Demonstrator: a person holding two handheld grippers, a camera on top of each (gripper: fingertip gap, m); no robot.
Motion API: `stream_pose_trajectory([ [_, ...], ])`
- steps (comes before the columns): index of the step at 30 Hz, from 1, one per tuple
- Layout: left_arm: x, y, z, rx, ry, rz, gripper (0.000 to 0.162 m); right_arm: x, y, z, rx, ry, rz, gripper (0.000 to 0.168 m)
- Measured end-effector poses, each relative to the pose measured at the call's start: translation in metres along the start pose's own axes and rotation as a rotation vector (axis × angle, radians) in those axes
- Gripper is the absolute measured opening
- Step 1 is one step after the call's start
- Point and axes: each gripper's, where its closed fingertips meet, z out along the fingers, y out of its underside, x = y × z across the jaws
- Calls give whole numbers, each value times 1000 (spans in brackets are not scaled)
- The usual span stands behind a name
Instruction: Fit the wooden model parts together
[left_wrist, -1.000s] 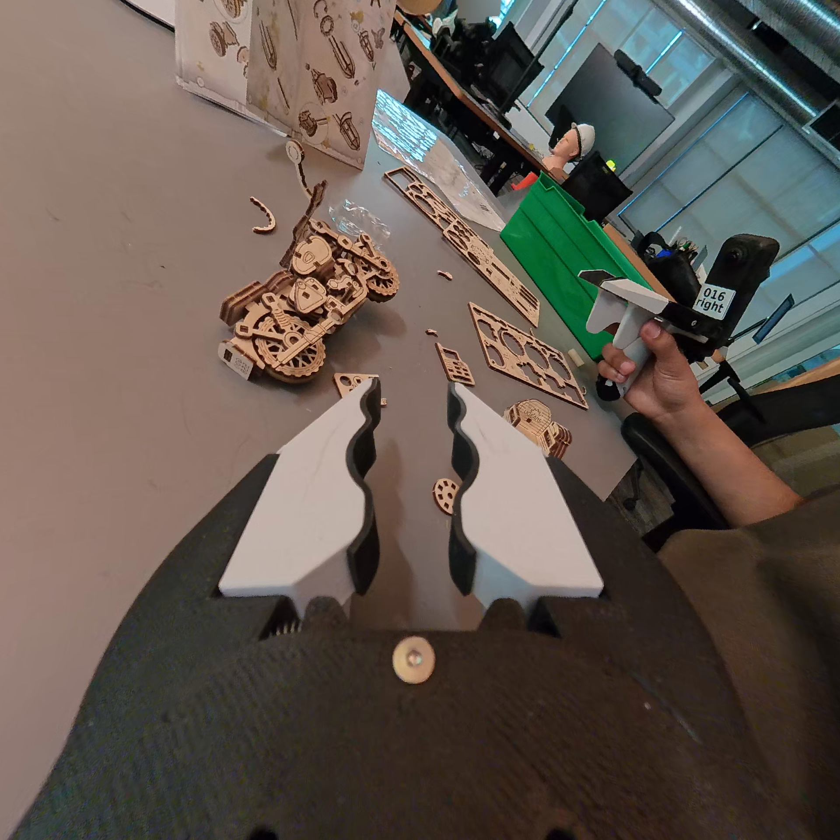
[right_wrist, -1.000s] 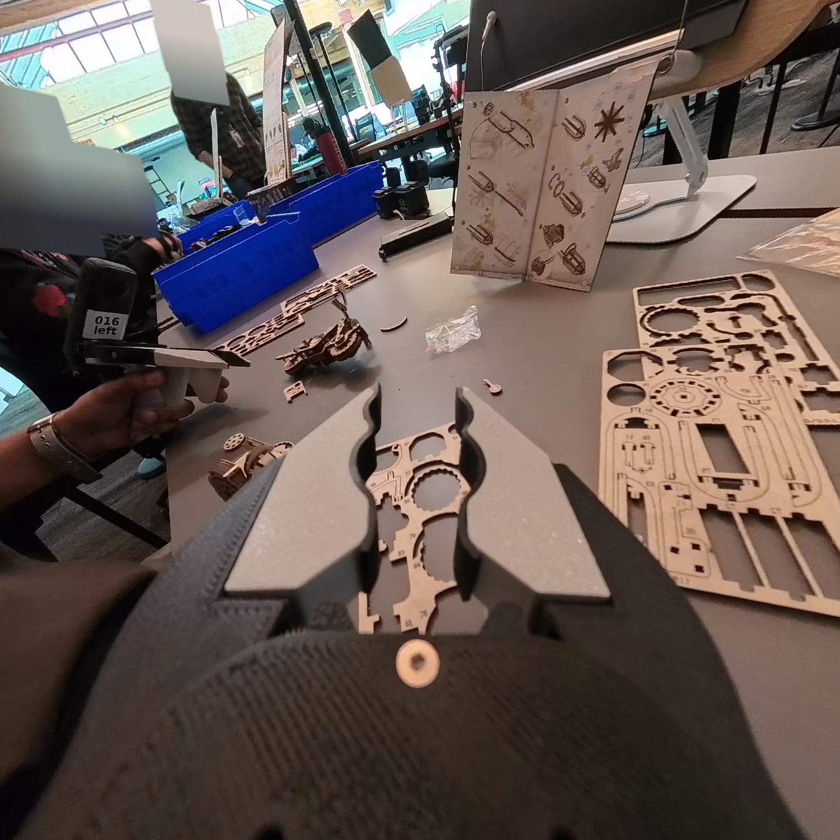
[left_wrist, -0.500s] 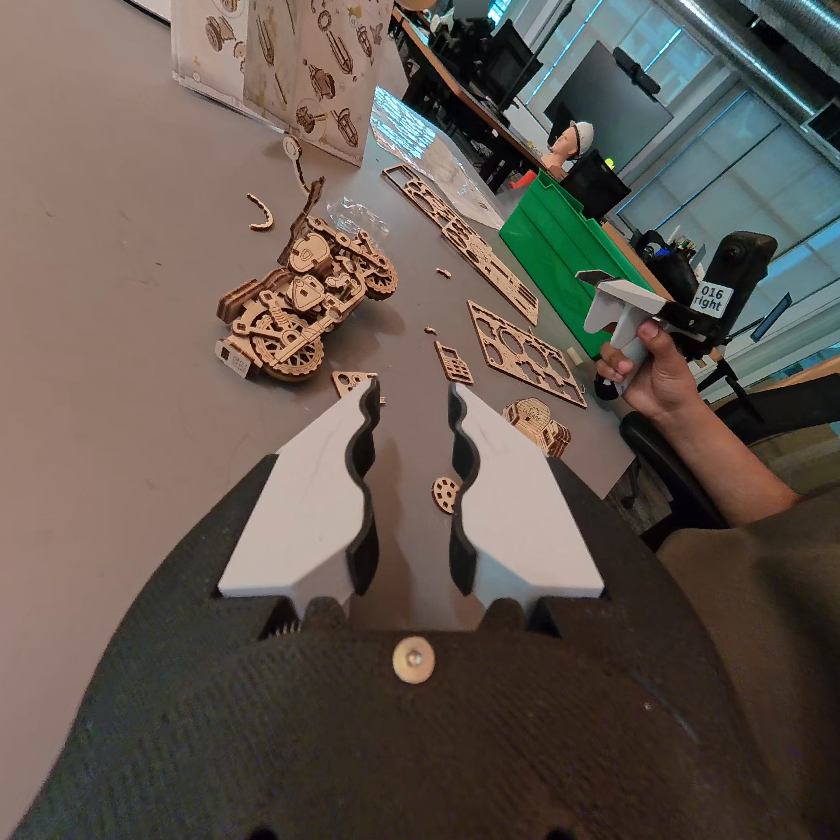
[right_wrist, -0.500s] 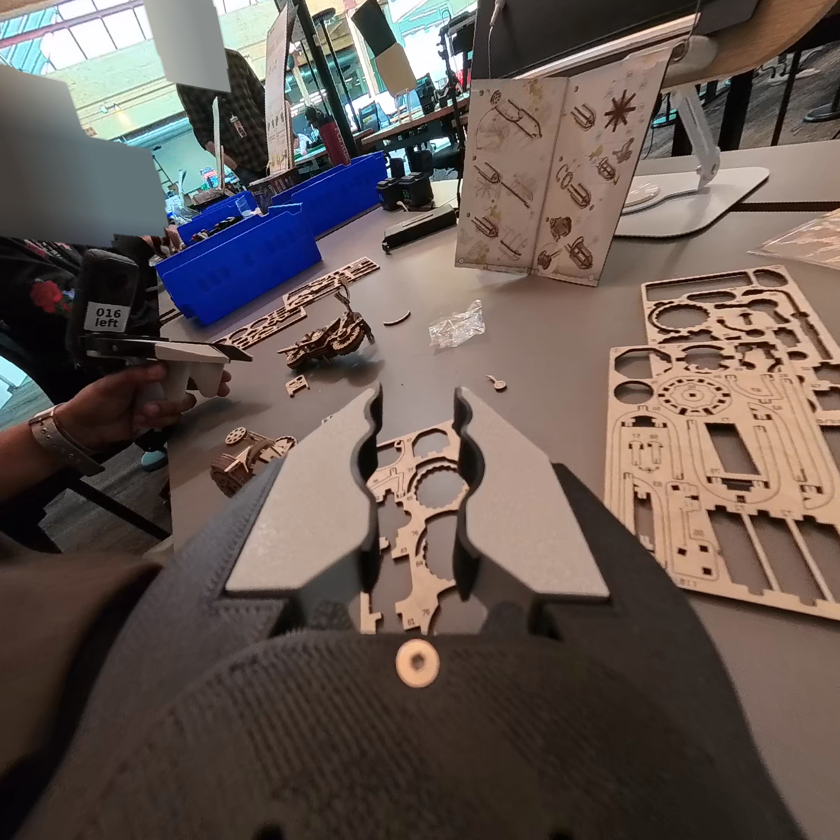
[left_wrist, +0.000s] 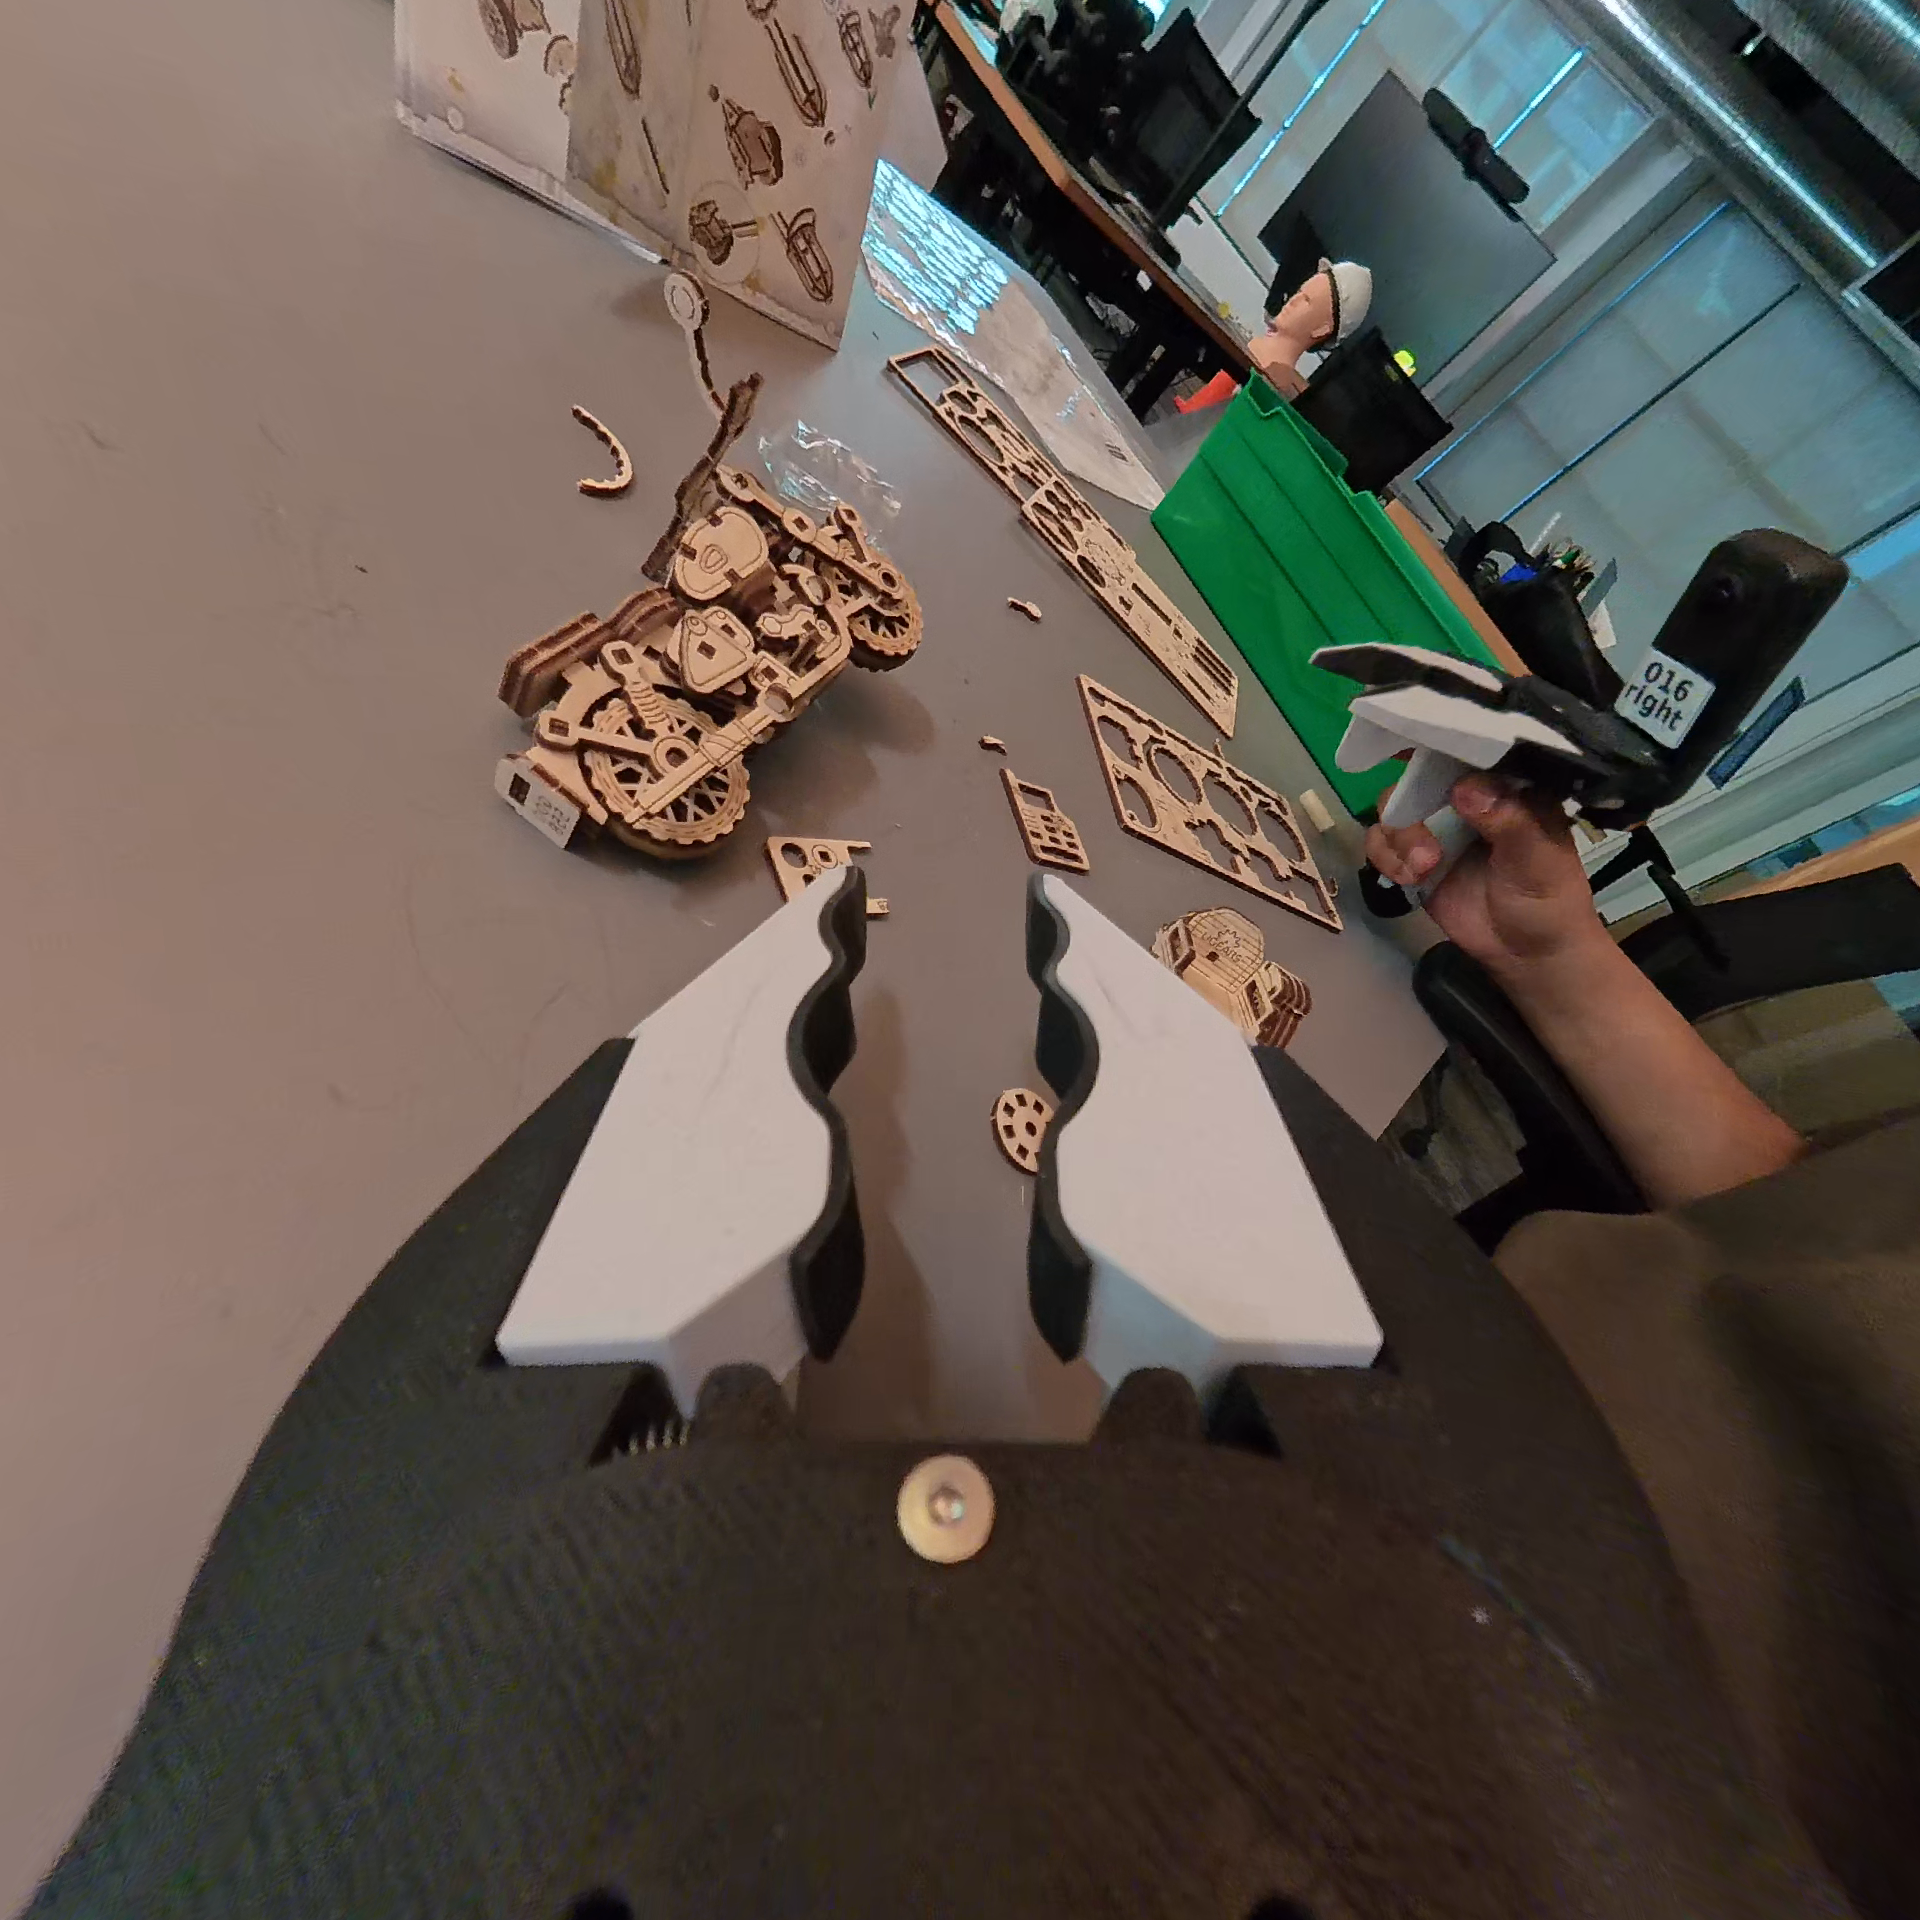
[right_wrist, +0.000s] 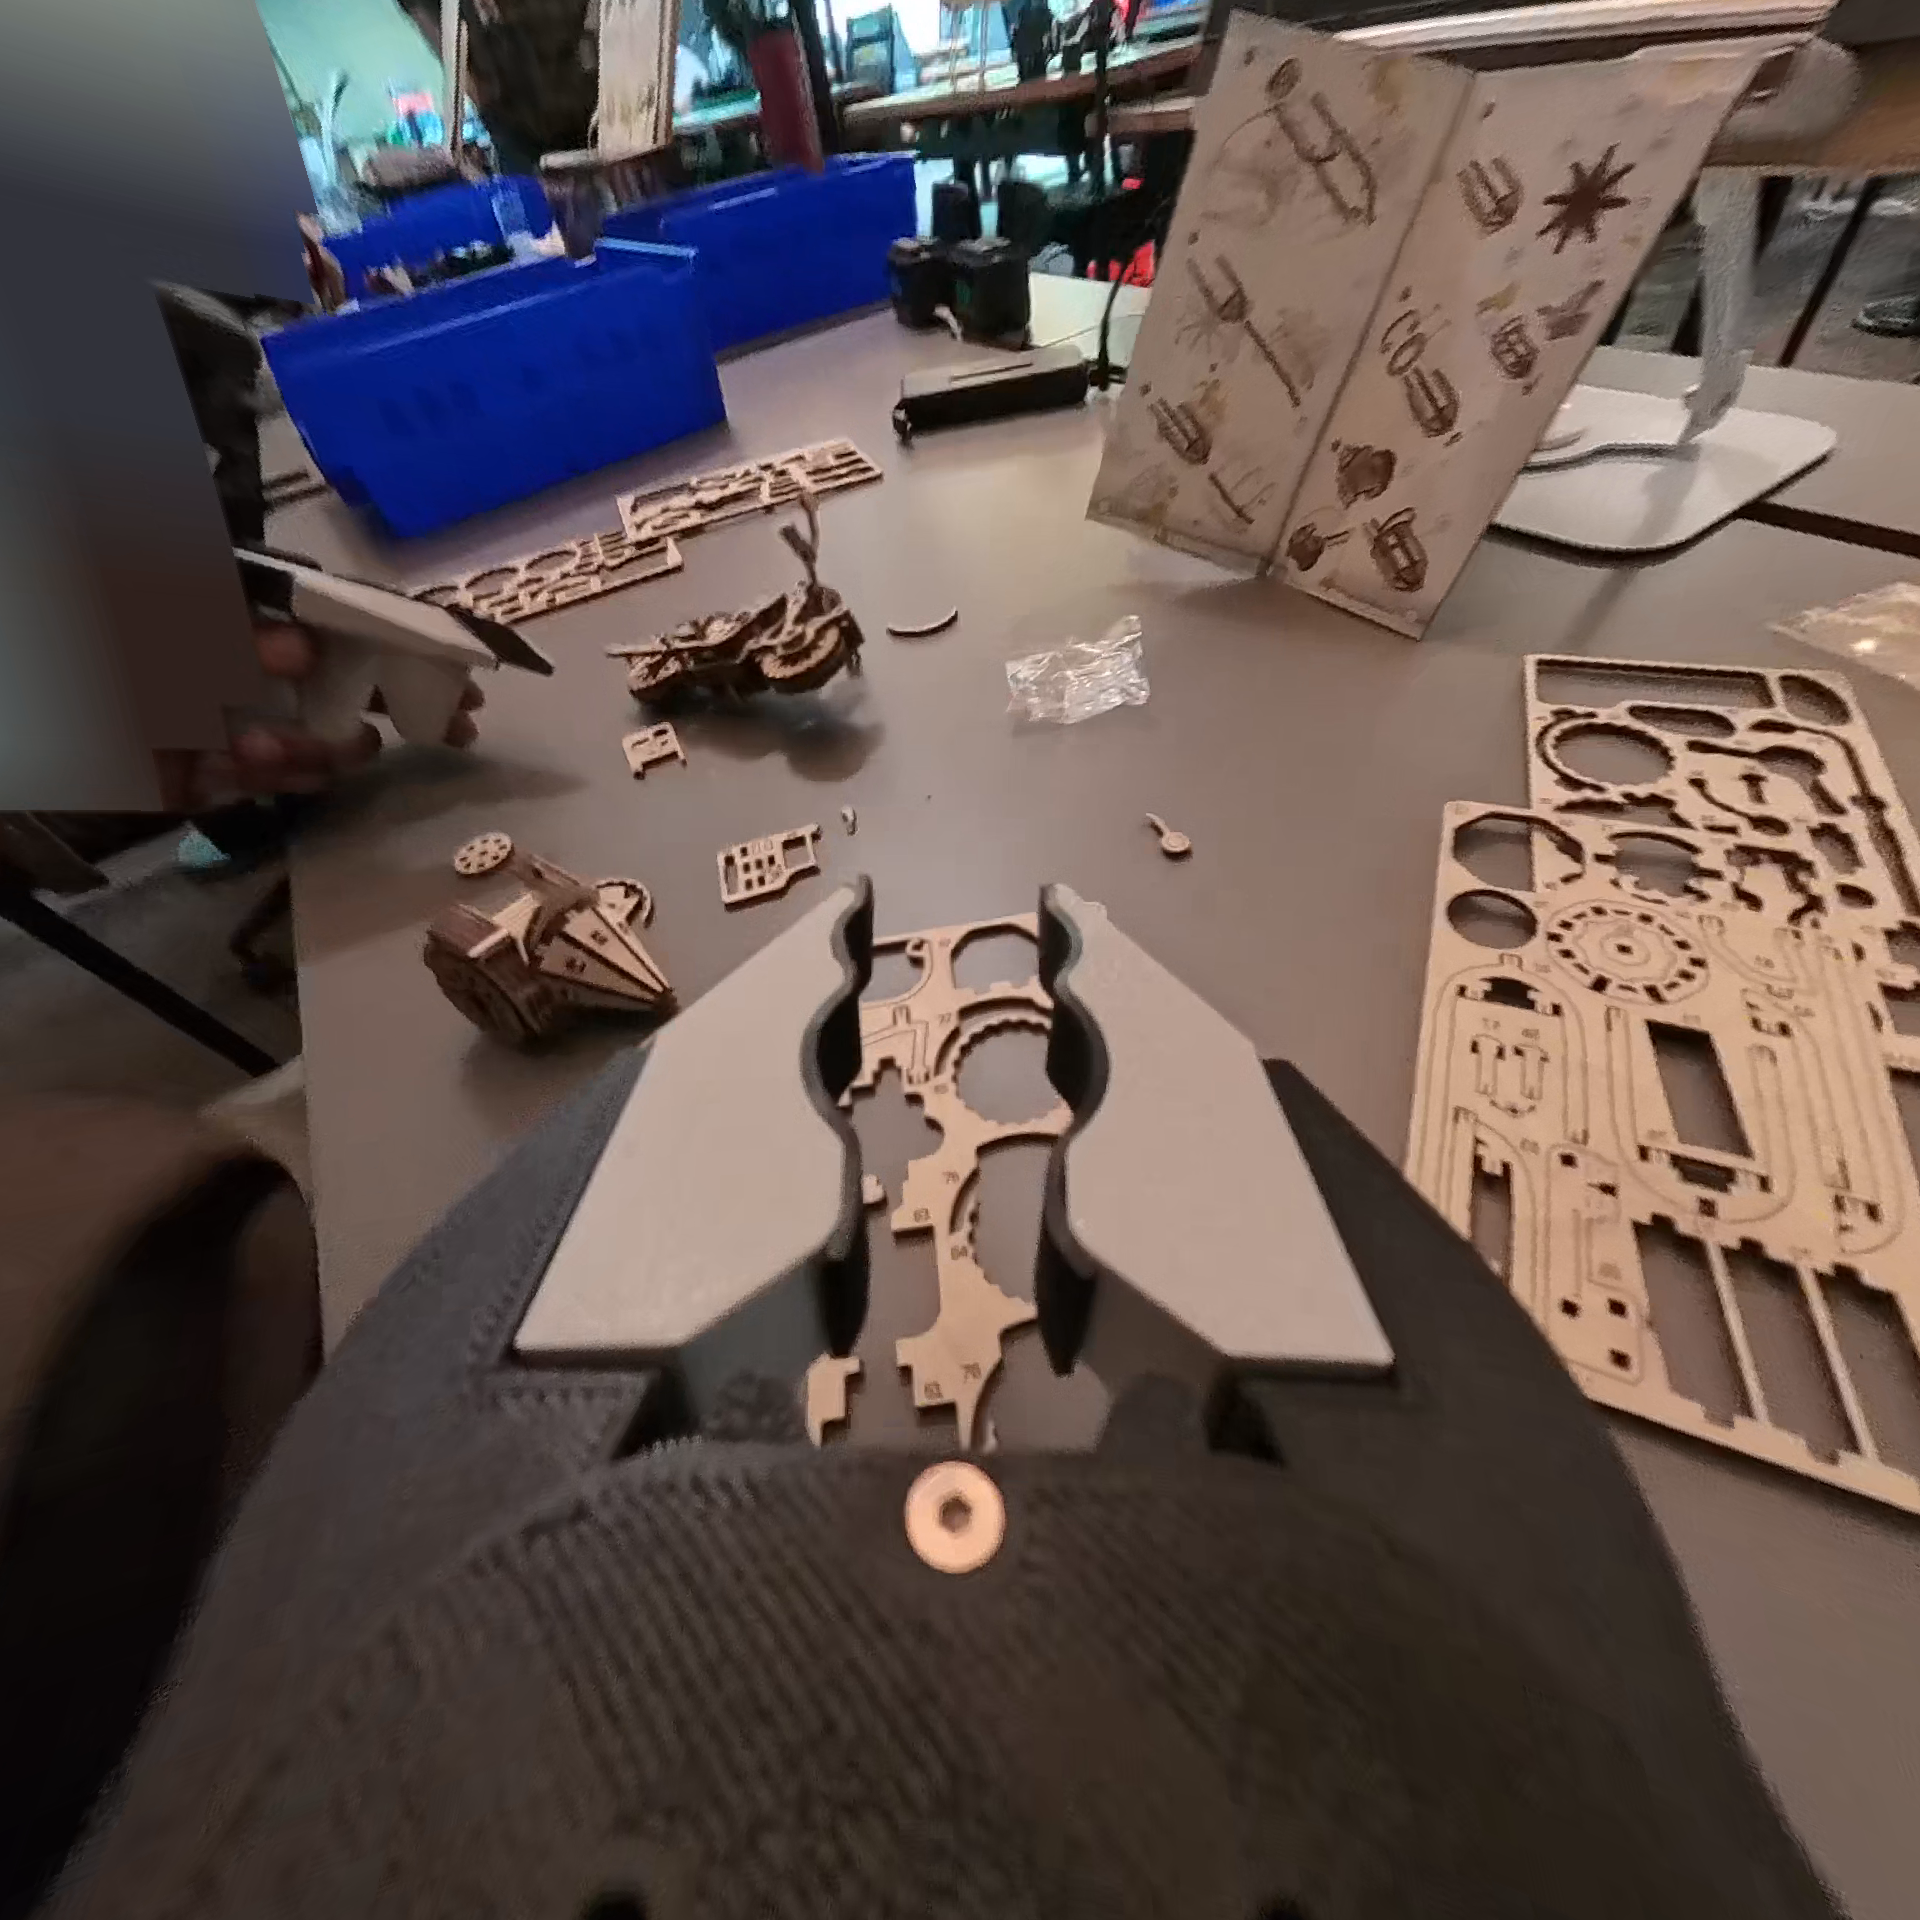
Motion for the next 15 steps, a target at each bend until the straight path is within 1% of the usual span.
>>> stream_pose_trajectory([
  [6, 0, 0, 0, 2, 1, -1, 29, -6, 7, 5, -51, 7, -84, 30],
  [15, 0, 0, 0, 0, 0, -4, 29, -7, 7, 4, -52, 4, -93, 30],
])
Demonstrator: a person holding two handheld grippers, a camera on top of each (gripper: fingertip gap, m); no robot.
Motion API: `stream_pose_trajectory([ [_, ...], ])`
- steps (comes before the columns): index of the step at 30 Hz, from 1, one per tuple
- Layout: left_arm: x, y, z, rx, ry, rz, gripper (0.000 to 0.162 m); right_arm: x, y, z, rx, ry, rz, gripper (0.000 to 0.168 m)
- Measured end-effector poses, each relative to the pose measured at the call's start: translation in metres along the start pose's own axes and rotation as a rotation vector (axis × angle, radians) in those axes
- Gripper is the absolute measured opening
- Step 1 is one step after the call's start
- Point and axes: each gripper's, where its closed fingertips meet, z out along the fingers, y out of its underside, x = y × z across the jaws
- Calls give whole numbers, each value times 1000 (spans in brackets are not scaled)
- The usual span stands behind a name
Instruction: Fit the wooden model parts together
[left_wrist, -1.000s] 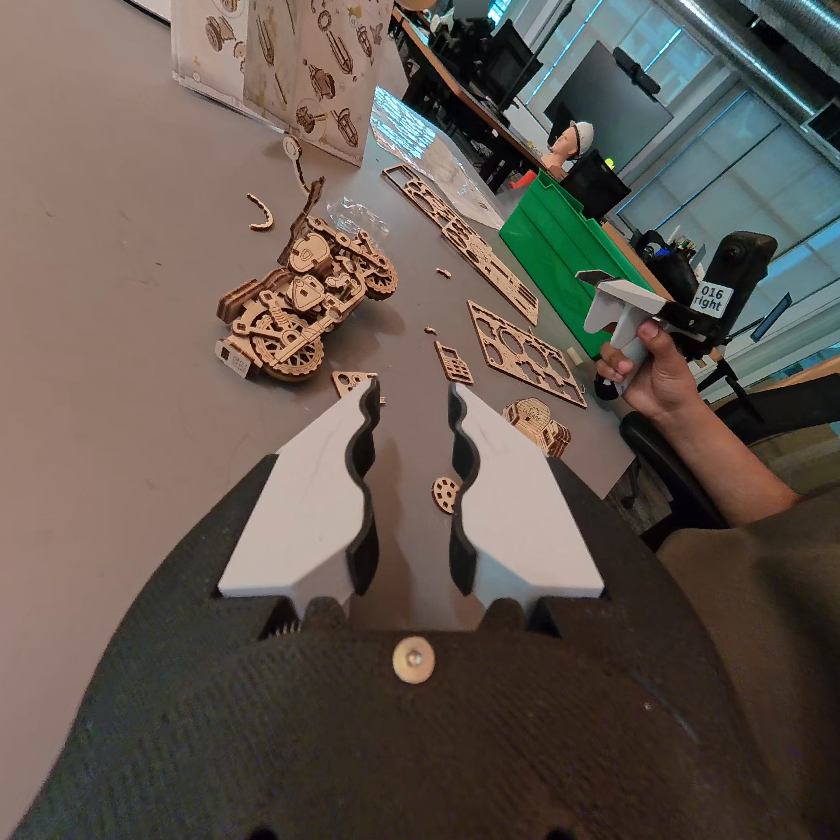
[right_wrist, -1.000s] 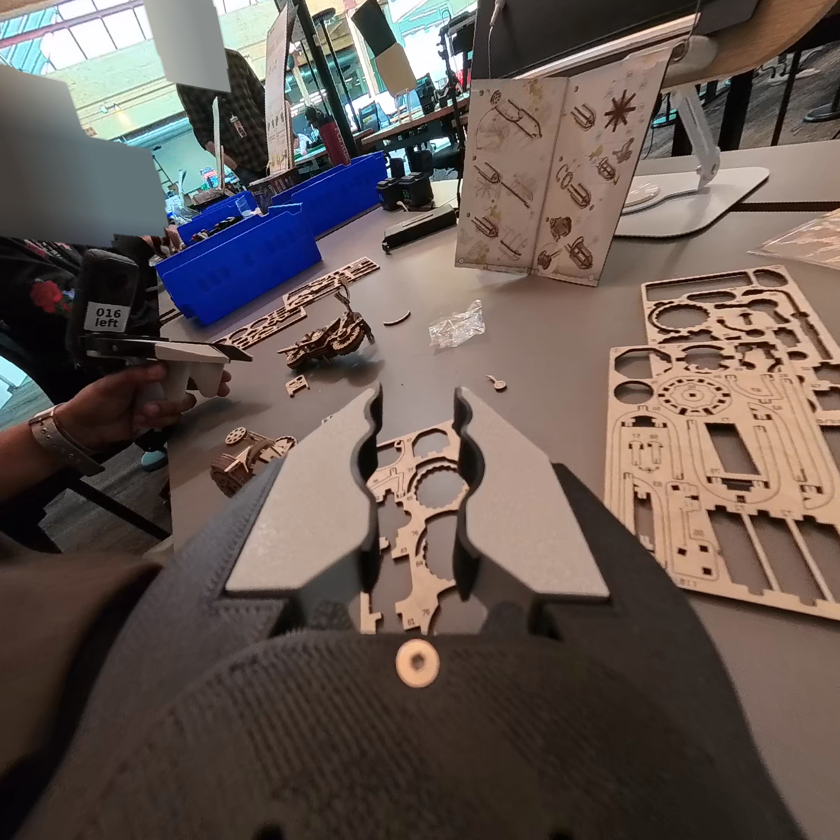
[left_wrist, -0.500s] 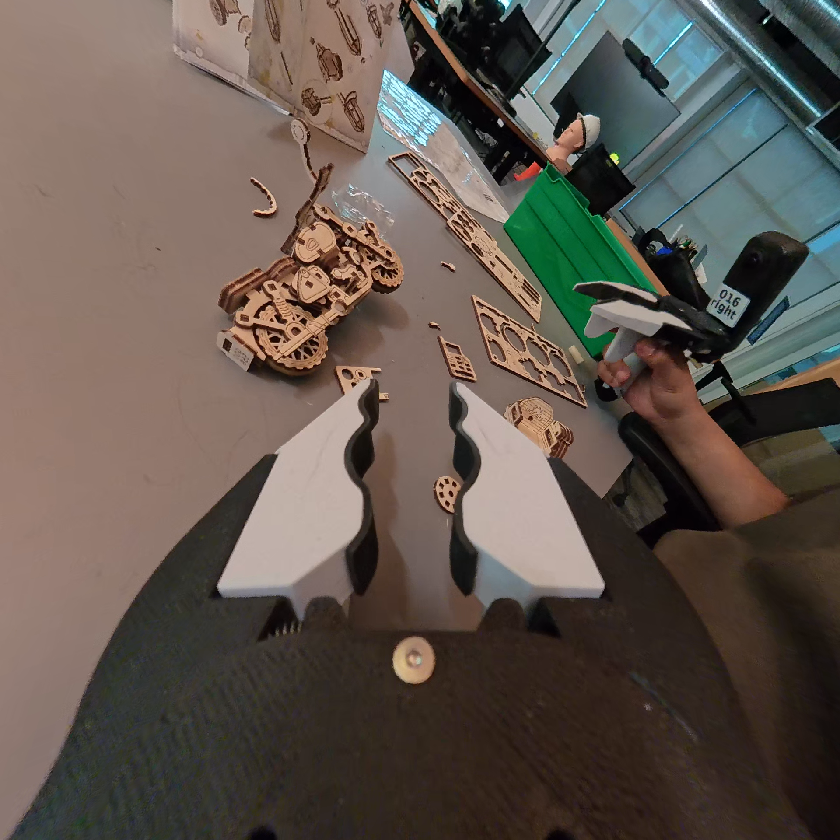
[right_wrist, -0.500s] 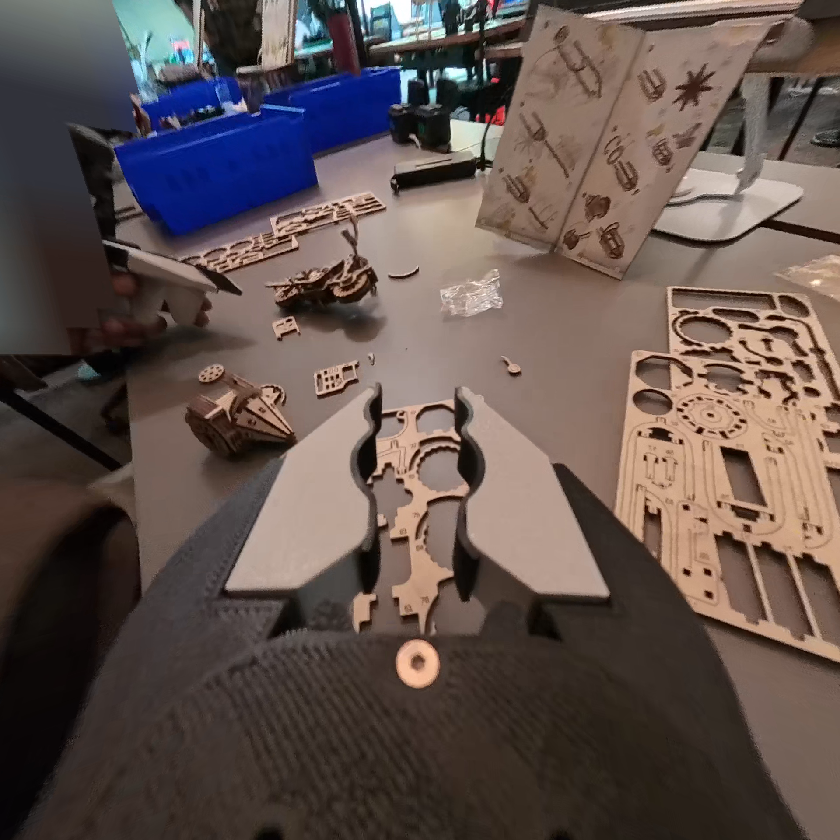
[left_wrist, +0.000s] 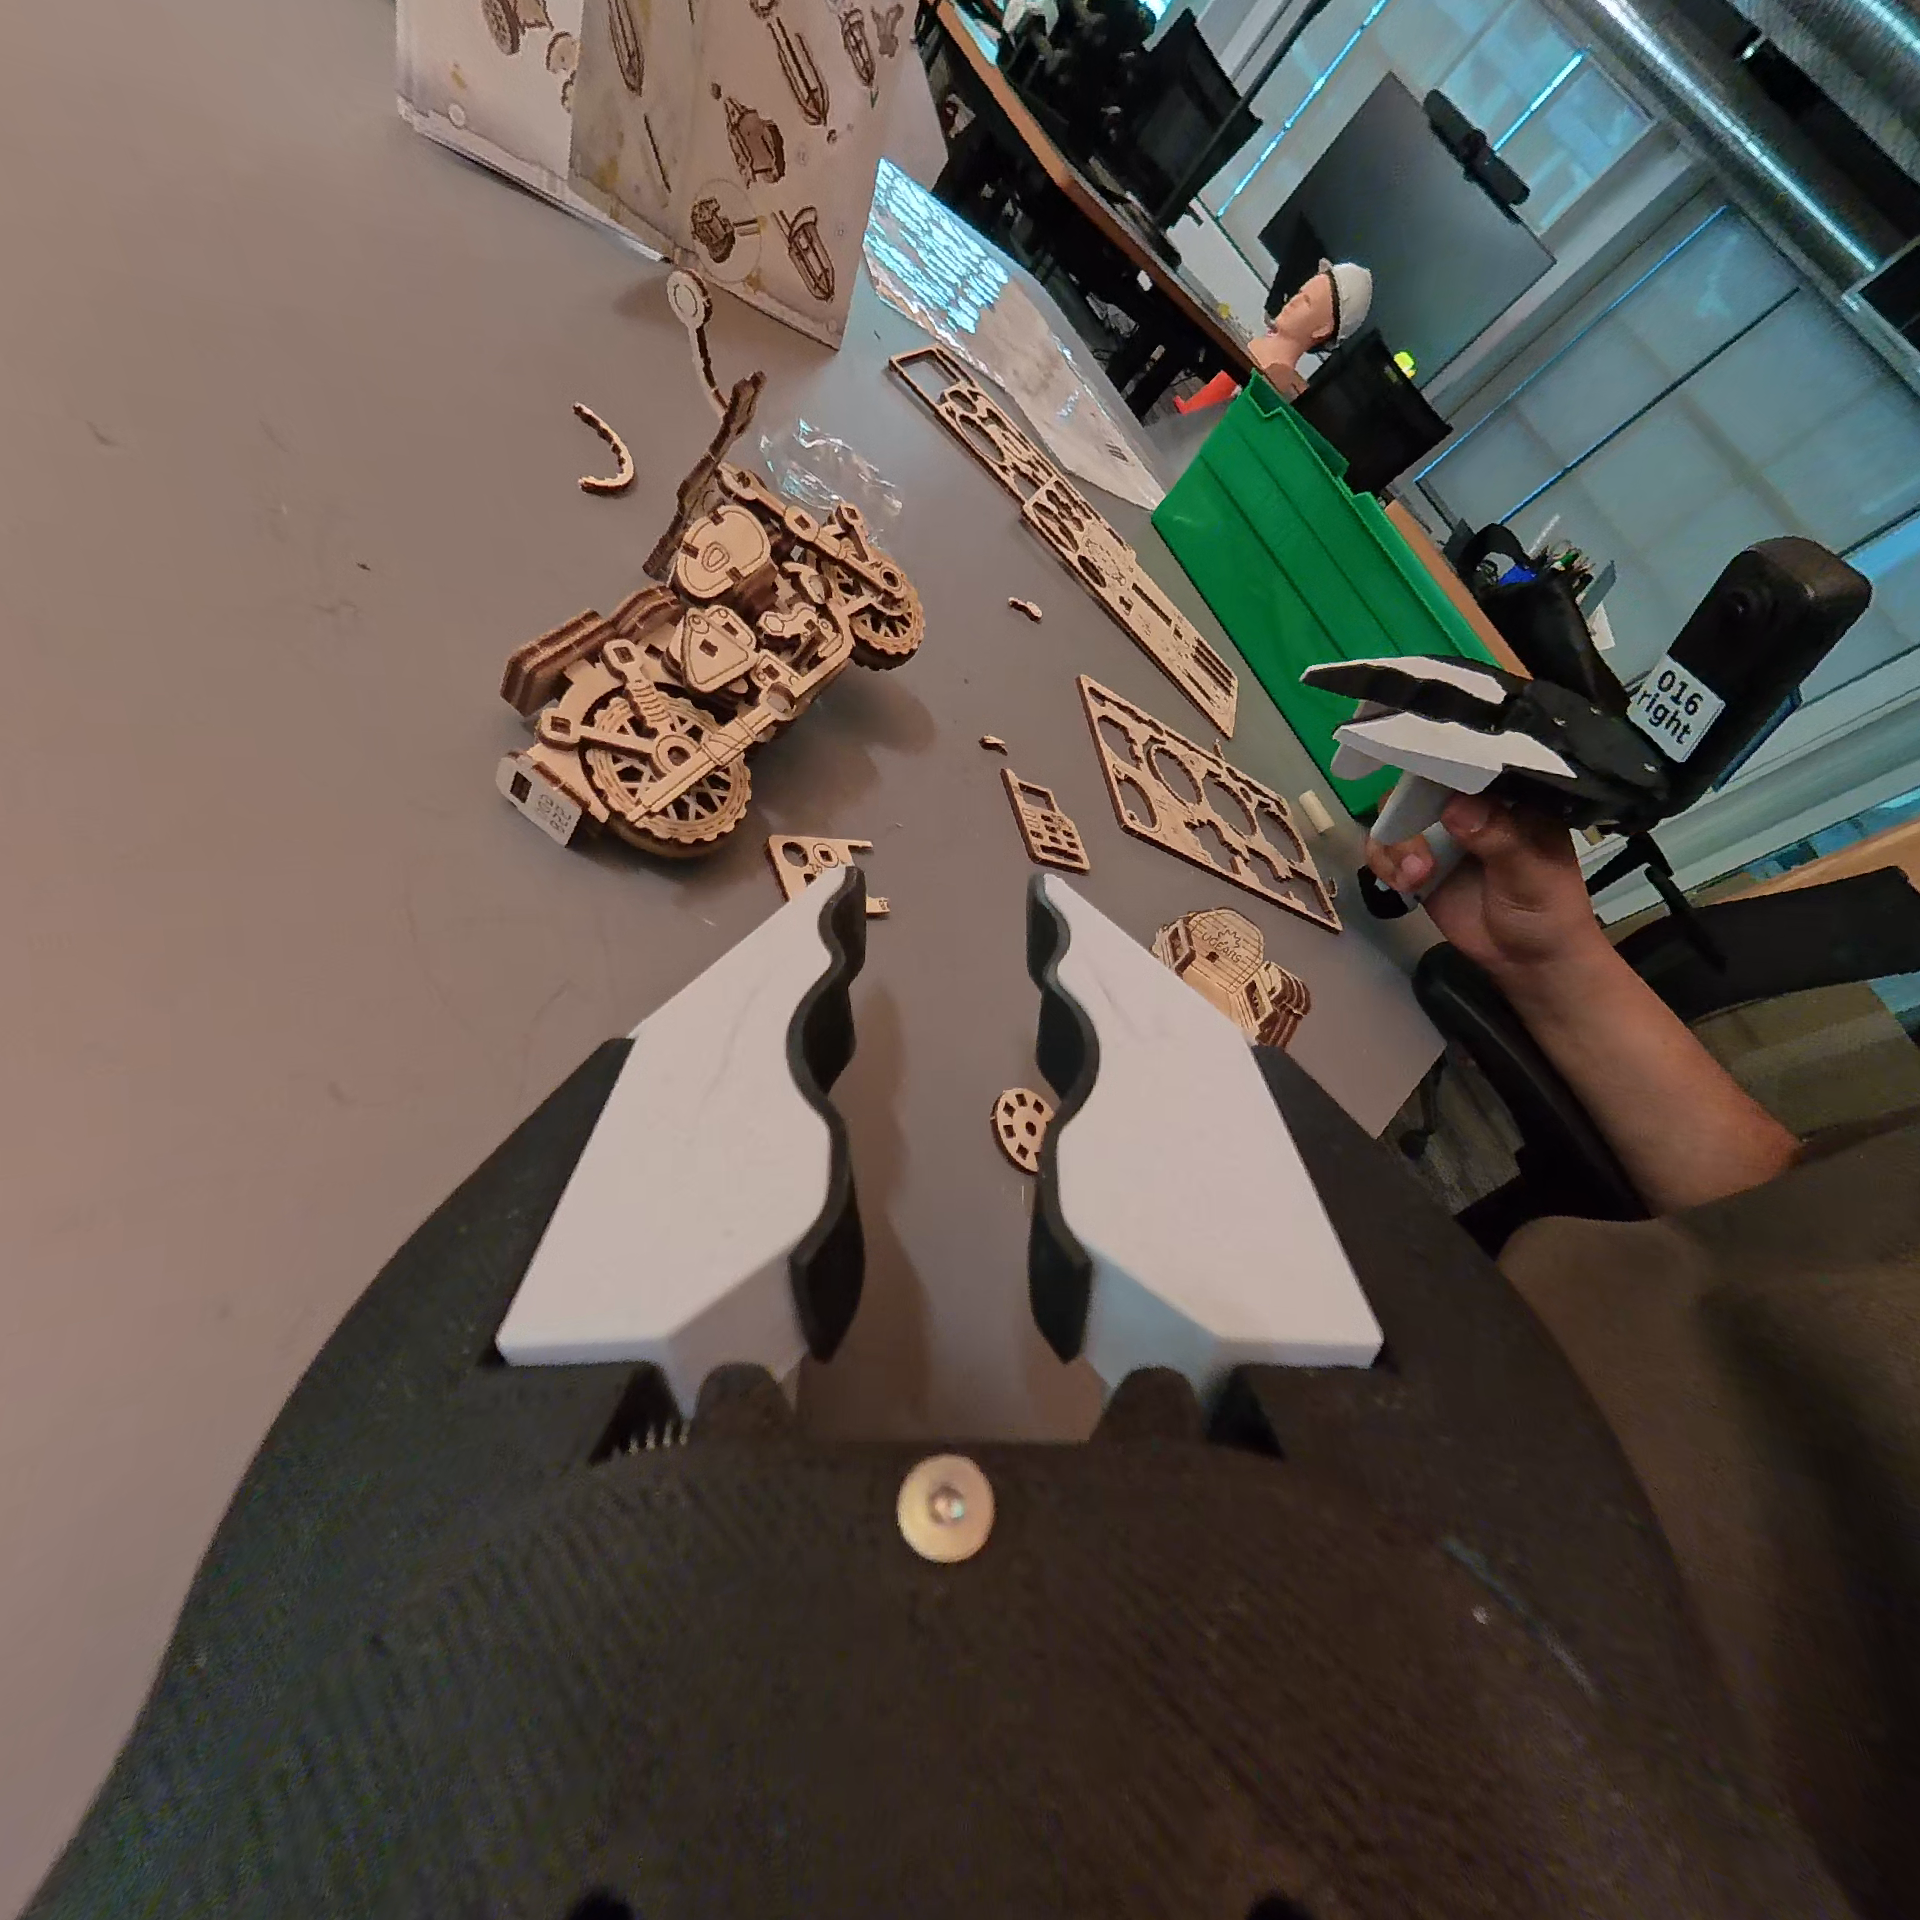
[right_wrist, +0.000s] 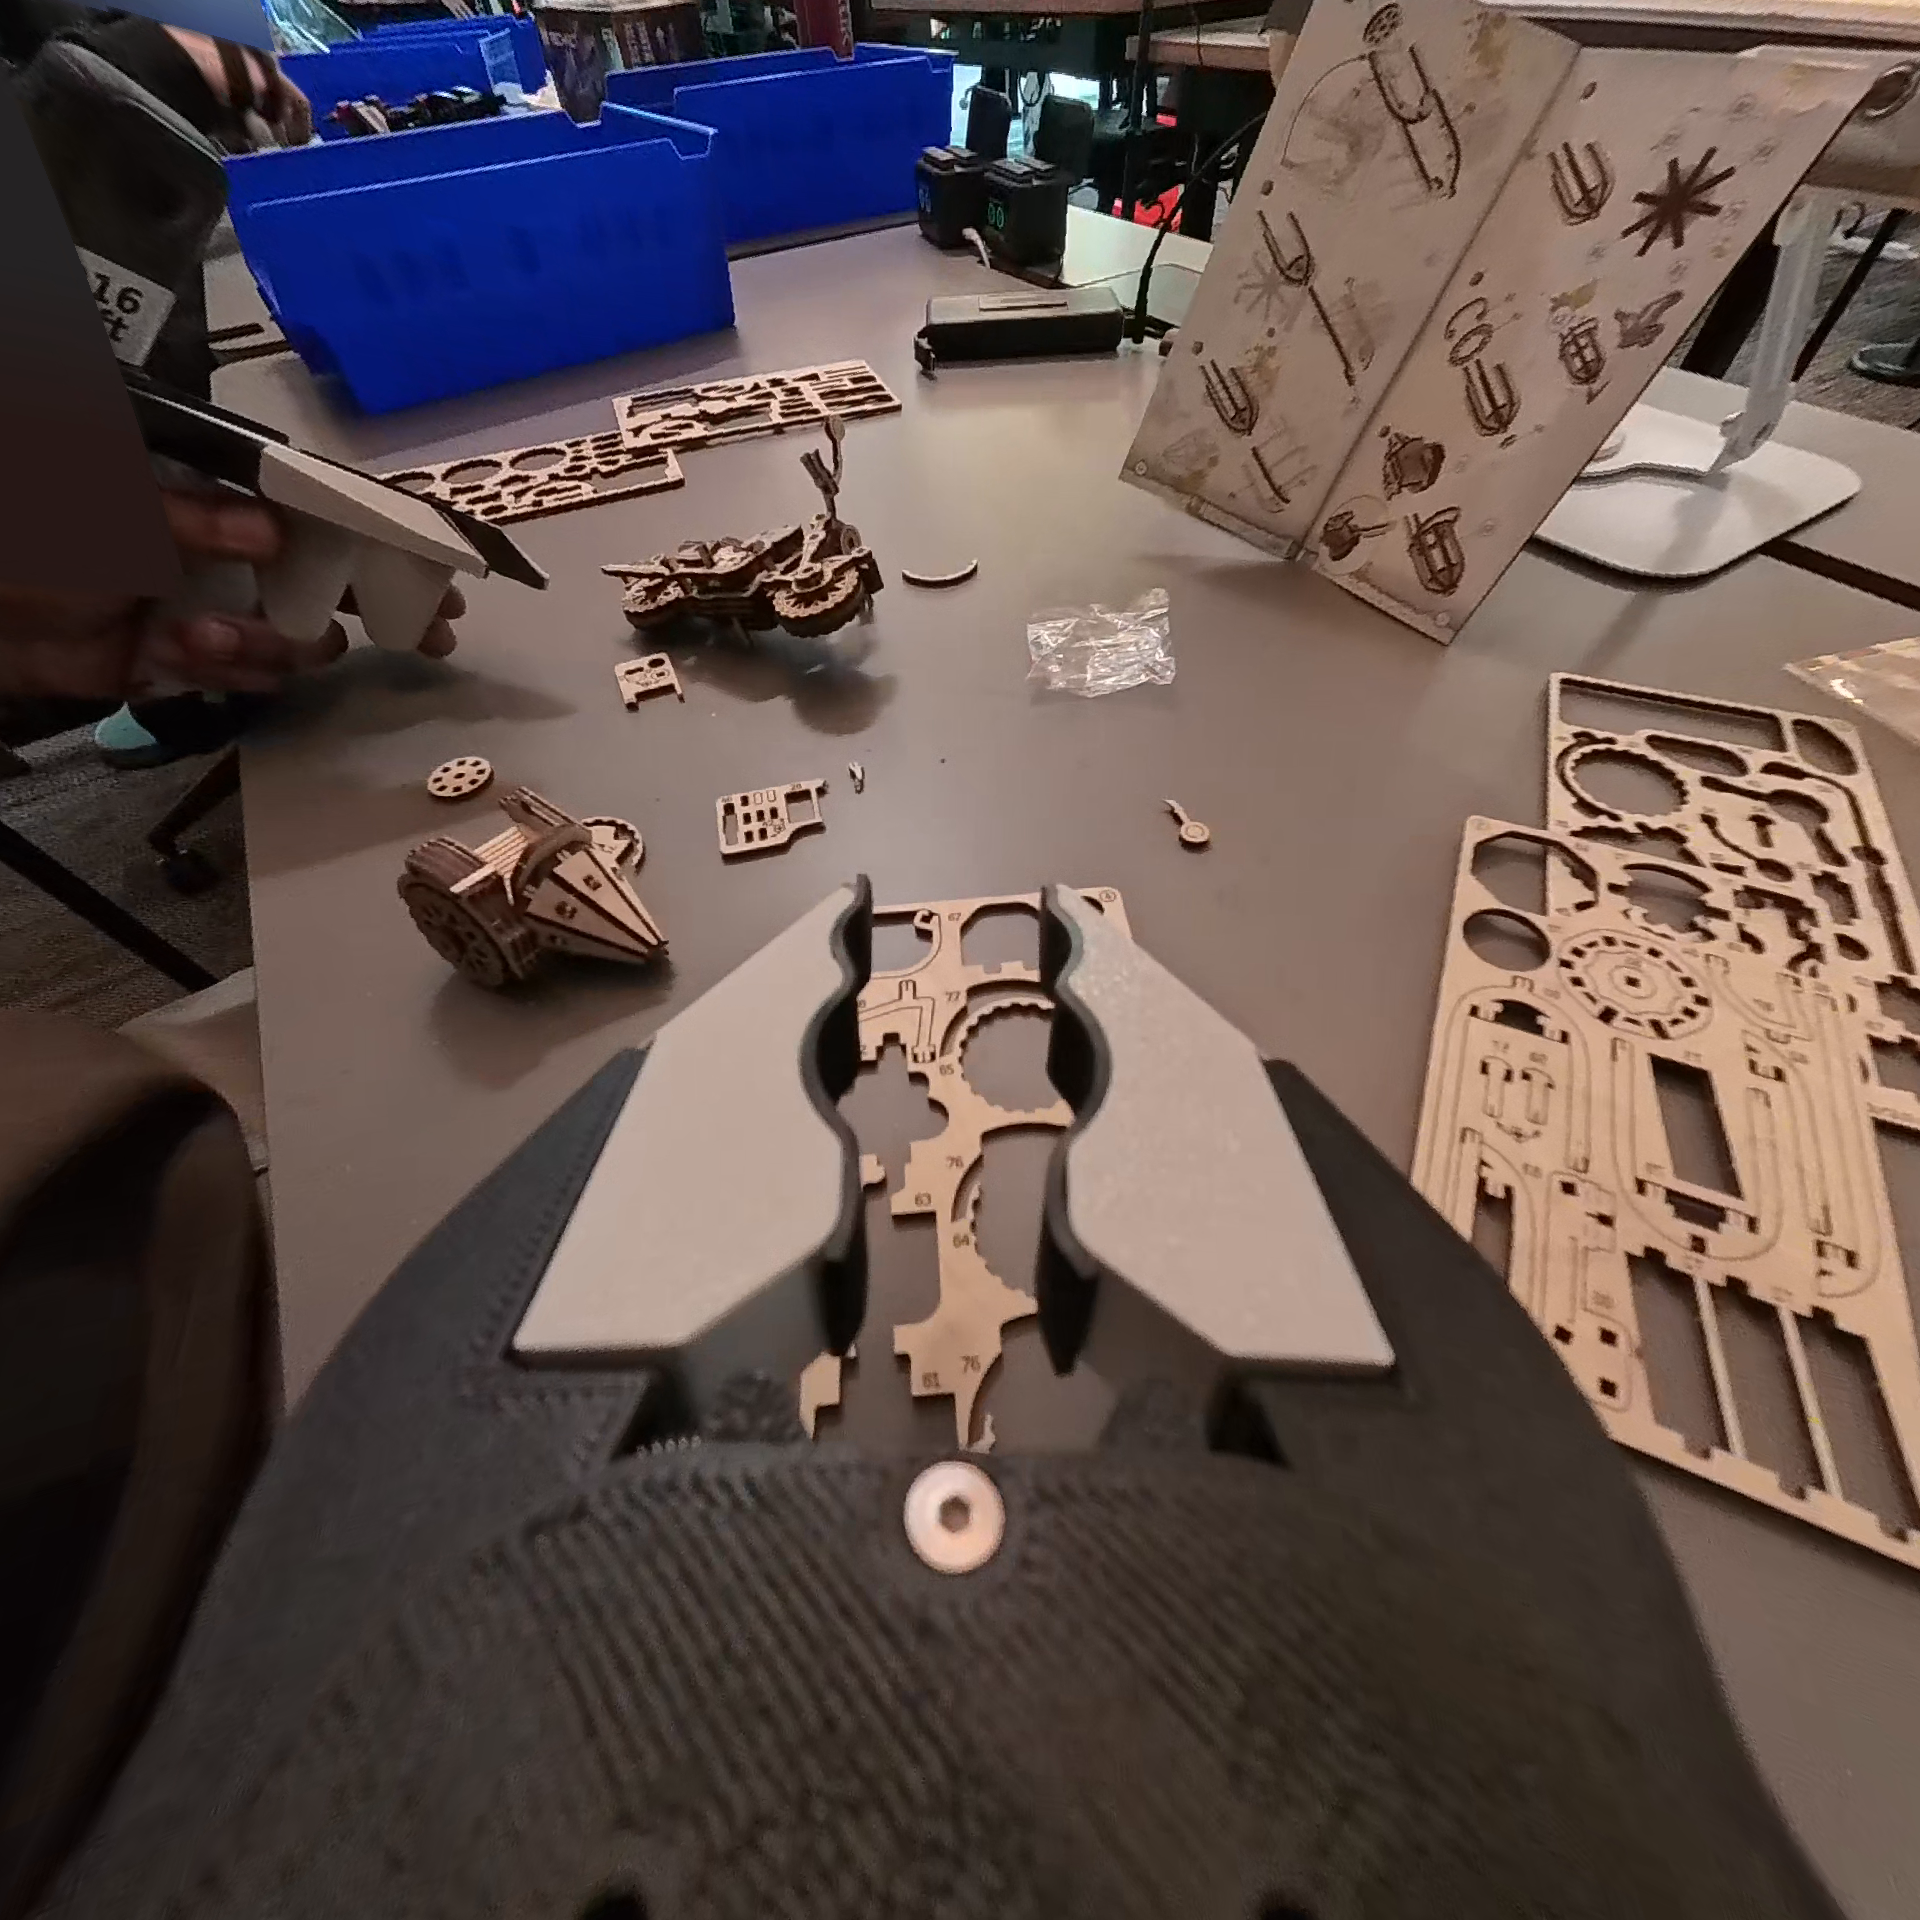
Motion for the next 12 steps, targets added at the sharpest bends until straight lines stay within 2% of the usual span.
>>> stream_pose_trajectory([
  [12, 0, 0, 0, -1, 1, -4, 29, -35, -7, 3, 30, -131, -136, 40],
])
